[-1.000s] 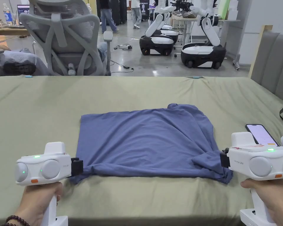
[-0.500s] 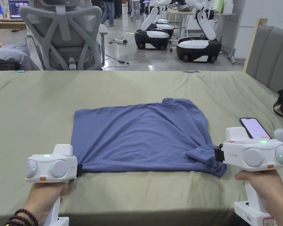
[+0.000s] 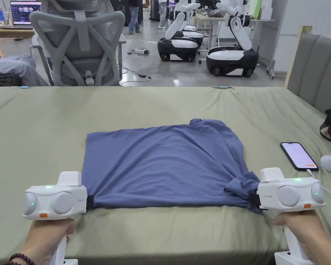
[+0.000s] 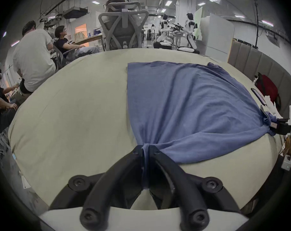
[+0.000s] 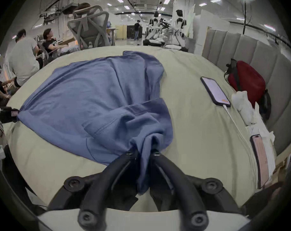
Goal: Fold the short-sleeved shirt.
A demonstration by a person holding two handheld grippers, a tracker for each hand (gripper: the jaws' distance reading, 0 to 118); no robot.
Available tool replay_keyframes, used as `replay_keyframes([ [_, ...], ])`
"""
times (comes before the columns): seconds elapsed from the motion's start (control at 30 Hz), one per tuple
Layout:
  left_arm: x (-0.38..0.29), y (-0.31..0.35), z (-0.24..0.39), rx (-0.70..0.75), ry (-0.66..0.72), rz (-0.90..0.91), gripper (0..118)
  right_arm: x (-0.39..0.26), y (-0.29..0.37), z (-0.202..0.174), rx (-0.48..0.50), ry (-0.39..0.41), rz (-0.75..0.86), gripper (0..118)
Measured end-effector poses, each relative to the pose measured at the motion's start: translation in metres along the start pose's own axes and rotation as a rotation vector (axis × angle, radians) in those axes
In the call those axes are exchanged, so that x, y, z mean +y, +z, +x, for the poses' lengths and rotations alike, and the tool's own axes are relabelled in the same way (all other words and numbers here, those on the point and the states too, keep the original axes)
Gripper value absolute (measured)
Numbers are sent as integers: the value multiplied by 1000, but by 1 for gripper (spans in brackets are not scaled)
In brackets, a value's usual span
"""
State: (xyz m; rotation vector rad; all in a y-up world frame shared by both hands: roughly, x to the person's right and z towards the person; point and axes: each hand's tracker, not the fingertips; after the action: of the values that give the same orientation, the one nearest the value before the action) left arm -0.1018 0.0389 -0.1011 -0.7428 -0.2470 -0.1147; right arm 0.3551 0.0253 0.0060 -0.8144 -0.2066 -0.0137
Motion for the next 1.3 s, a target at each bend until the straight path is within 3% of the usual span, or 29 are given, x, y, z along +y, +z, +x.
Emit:
replay_keyframes([
  [0.33, 67, 7, -8, -3, 33, 109, 5, 82, 25, 8, 21, -12, 171, 11],
  [0.67, 149, -82, -5, 58, 13, 74, 5, 194, -70, -5, -11, 29, 154, 11],
  [0.9, 146, -151, -3, 85, -20, -21, 5, 196, -153, -15, -33, 69, 24, 11],
  [1.1, 134, -163, -1, 87, -14, -31, 6, 179, -172, -10, -20, 54, -7, 12],
  [1.13, 136, -161, -2, 91, -10, -30, 12, 180, -167, -9, -21, 56, 7, 23],
  [1.17, 138, -158, -3, 95, -3, -32, 25, 181, -168, -4, -29, 55, 22, 45],
  [1.2, 140, -155, -5, 98, 1, -34, 51, 181, -162, -2, -40, 52, 43, 78],
  [1.23, 141, -148, -8, 97, 4, -29, 92, 180, -152, 1, -58, 27, 72, 114],
  [1.27, 140, -143, -10, 93, 4, -19, 118, 179, -143, 3, -64, 8, 91, 118],
  [1.3, 137, -132, -14, 96, 14, 19, 114, 178, -126, 6, -50, -17, 130, 114],
])
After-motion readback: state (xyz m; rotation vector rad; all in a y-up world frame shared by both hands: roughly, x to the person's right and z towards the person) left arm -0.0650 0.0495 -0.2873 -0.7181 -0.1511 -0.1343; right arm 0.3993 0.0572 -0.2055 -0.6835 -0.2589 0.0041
